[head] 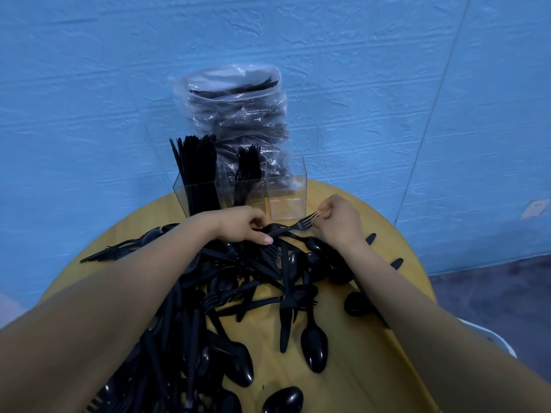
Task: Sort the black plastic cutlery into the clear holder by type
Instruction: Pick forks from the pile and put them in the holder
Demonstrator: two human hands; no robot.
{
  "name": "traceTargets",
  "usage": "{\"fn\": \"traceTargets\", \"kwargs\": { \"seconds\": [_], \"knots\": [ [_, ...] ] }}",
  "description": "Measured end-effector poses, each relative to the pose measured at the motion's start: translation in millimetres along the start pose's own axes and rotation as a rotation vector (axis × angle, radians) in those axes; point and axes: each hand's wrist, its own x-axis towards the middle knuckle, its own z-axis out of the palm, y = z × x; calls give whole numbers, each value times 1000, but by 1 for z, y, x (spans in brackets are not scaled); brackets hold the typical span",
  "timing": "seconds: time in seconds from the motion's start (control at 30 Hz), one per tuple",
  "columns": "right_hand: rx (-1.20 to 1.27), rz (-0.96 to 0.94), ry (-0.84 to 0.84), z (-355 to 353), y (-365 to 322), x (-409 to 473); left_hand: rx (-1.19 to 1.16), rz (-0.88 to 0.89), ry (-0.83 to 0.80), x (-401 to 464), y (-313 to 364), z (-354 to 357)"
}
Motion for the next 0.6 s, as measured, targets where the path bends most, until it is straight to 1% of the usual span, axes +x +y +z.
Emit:
{"fn": "traceTargets", "kwargs": {
  "seconds": [0.13, 0.27, 0.37, 0.43, 0.5, 0.6],
  "knots": [
    [49, 7, 127, -13, 2, -1, -37, 13, 42, 3, -2, 5],
    [69, -9, 214, -23, 8, -7, -29, 11, 26, 2, -1, 2],
    [59, -6, 219, -23, 13, -11, -61, 33, -51, -1, 1, -1],
    [51, 1, 214, -20, 15, -14, -32, 50, -71, -3, 3, -1],
    [45, -3, 221, -19, 16, -15, -2, 56, -54, -3, 3, 1],
    [55, 0, 251, -20, 16, -17, -41, 63, 9, 0, 1, 3]
  ]
}}
